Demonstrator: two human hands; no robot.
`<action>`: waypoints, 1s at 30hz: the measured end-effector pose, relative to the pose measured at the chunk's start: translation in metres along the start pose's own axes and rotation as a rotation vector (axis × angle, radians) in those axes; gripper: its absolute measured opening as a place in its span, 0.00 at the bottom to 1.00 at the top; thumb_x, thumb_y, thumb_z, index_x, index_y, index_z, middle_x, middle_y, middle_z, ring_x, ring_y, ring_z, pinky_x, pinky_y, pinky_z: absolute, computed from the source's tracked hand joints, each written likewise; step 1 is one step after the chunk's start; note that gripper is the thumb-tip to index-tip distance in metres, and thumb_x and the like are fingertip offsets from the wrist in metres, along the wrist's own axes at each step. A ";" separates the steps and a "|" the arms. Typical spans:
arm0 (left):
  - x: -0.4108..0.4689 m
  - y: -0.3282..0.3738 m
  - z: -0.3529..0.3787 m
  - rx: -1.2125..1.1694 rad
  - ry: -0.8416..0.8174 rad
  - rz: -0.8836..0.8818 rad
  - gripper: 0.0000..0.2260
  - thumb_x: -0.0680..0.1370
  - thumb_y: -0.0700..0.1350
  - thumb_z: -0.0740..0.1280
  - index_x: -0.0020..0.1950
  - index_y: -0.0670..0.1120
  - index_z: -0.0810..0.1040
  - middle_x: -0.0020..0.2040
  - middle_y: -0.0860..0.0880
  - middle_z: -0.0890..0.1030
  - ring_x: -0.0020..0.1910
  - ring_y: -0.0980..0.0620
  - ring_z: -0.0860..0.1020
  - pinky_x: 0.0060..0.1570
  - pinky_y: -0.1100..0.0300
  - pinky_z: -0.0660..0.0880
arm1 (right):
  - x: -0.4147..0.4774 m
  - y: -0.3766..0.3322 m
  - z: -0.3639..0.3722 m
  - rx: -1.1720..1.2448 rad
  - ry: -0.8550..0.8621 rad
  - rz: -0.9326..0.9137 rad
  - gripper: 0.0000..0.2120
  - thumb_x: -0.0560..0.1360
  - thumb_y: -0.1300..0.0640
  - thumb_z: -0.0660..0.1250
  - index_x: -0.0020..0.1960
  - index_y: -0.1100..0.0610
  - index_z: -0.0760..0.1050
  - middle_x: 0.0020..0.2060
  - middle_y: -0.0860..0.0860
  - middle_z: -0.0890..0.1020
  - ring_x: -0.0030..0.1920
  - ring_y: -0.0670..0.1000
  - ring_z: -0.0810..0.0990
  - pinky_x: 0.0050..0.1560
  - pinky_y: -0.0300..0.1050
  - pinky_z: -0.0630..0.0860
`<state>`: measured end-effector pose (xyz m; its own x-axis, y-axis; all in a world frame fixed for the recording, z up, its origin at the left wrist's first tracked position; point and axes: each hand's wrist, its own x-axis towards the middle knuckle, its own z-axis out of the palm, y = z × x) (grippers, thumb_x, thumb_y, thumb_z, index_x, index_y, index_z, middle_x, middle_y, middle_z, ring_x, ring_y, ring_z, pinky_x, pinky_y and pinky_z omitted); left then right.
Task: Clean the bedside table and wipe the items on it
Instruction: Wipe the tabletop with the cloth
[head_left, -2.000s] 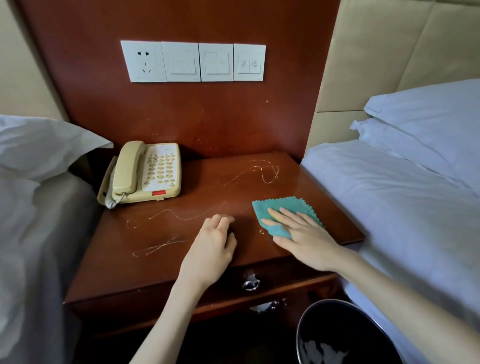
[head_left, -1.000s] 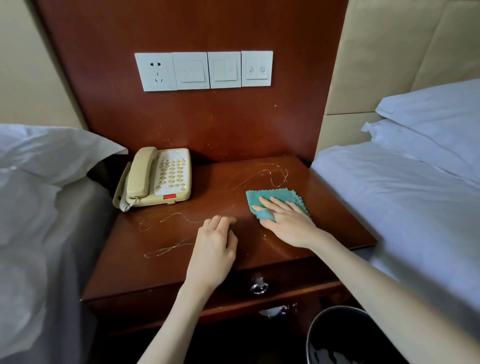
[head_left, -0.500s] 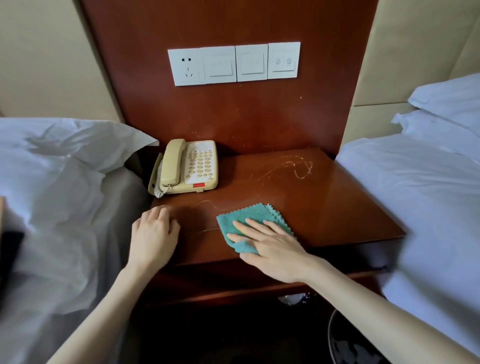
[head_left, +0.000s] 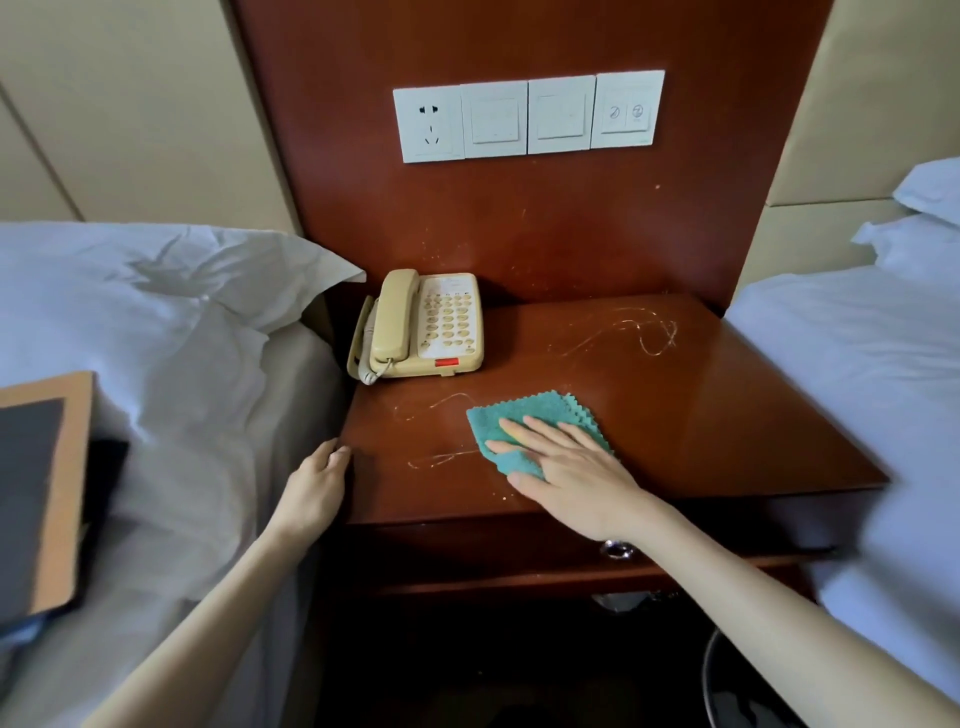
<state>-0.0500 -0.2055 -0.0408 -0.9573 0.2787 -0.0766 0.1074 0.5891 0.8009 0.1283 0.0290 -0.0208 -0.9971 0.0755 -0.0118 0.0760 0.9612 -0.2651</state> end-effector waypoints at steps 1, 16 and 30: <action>0.000 0.000 0.000 -0.050 -0.009 -0.009 0.20 0.82 0.49 0.56 0.73 0.42 0.66 0.72 0.44 0.69 0.71 0.47 0.66 0.64 0.62 0.59 | 0.001 0.009 -0.003 -0.002 0.007 0.030 0.24 0.79 0.40 0.41 0.75 0.35 0.48 0.75 0.34 0.43 0.74 0.37 0.39 0.74 0.45 0.36; 0.000 -0.005 0.006 -0.340 -0.052 -0.038 0.21 0.82 0.50 0.56 0.74 0.44 0.64 0.72 0.48 0.69 0.69 0.53 0.67 0.70 0.60 0.60 | 0.053 0.059 -0.024 -0.008 0.022 0.281 0.24 0.80 0.43 0.44 0.76 0.39 0.51 0.77 0.39 0.47 0.76 0.42 0.43 0.73 0.49 0.38; -0.002 -0.005 0.009 -0.462 -0.039 -0.060 0.18 0.83 0.45 0.55 0.71 0.41 0.69 0.66 0.45 0.76 0.64 0.49 0.74 0.69 0.53 0.67 | 0.069 -0.037 -0.006 0.062 -0.104 -0.068 0.24 0.81 0.46 0.47 0.76 0.47 0.57 0.76 0.37 0.48 0.75 0.38 0.43 0.70 0.40 0.35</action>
<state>-0.0467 -0.2024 -0.0504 -0.9466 0.2875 -0.1460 -0.0872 0.2079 0.9743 0.0570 0.0004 -0.0059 -0.9956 -0.0201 -0.0911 0.0110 0.9446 -0.3281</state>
